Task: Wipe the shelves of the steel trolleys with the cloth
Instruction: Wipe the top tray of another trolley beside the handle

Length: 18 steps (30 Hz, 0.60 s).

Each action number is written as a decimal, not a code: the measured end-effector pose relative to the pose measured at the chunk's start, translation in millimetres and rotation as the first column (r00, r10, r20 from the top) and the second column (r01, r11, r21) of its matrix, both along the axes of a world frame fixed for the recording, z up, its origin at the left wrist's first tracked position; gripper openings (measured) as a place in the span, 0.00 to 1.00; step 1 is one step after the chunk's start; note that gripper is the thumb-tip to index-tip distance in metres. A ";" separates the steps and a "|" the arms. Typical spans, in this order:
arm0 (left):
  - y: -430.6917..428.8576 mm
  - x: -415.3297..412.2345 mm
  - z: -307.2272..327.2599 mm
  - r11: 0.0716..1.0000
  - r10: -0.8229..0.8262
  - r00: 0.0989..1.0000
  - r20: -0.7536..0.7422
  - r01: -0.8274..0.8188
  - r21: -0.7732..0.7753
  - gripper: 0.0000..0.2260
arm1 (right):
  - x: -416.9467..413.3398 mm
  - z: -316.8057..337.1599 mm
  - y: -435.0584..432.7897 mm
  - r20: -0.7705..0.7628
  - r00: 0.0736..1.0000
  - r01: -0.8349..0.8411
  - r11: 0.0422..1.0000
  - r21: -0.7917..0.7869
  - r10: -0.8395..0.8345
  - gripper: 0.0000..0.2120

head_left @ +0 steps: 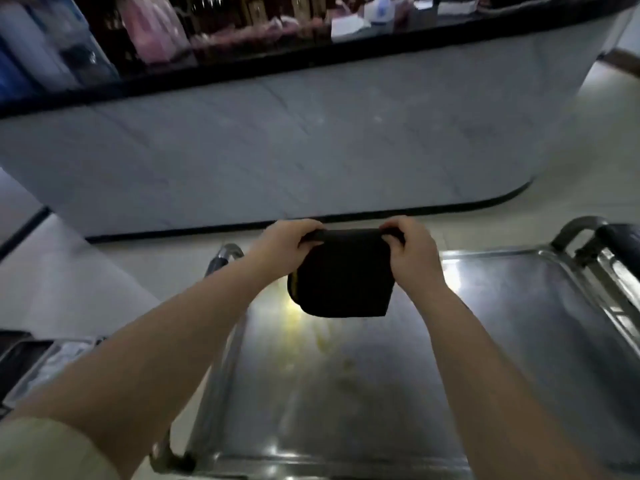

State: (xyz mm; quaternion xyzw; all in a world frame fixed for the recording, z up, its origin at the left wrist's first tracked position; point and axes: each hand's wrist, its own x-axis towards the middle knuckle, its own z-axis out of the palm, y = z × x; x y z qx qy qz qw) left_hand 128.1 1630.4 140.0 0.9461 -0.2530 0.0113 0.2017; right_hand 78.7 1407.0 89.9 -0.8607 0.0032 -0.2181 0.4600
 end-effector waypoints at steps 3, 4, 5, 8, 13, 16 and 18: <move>-6.1 6.1 95.0 0.998 -0.064 0.989 0.131 0.060 0.035 0.10 | 11.0 77.0 -0.7 0.236 0.968 0.052 0.987 0.151 -0.087 0.08; -8.0 7.2 126.3 0.996 -0.079 0.982 0.173 0.073 0.043 0.10 | 15.2 105.6 -1.9 0.318 0.940 0.070 0.983 0.169 -0.122 0.09; -8.3 8.9 156.6 0.996 -0.090 0.973 0.212 0.085 0.033 0.09 | 19.8 135.2 -2.7 0.390 0.909 0.086 0.981 0.176 -0.150 0.09; 0.2 14.2 228.9 0.993 -0.069 0.935 0.348 0.098 -0.068 0.10 | 33.2 213.9 -0.4 0.533 0.840 0.050 0.992 0.113 -0.103 0.10; 33.9 22.4 262.6 0.979 0.052 0.938 0.343 0.020 -0.201 0.10 | 51.4 274.2 6.4 0.396 0.888 -0.193 0.971 -0.142 0.234 0.11; 56.2 26.1 251.6 0.976 0.087 0.950 0.298 -0.022 -0.217 0.10 | 58.2 263.9 23.0 0.283 0.910 -0.274 0.952 -0.134 0.302 0.12; 67.5 26.1 228.1 0.979 0.084 0.965 0.249 -0.033 -0.202 0.10 | 58.9 238.0 32.6 0.205 0.928 -0.291 0.948 -0.128 0.312 0.12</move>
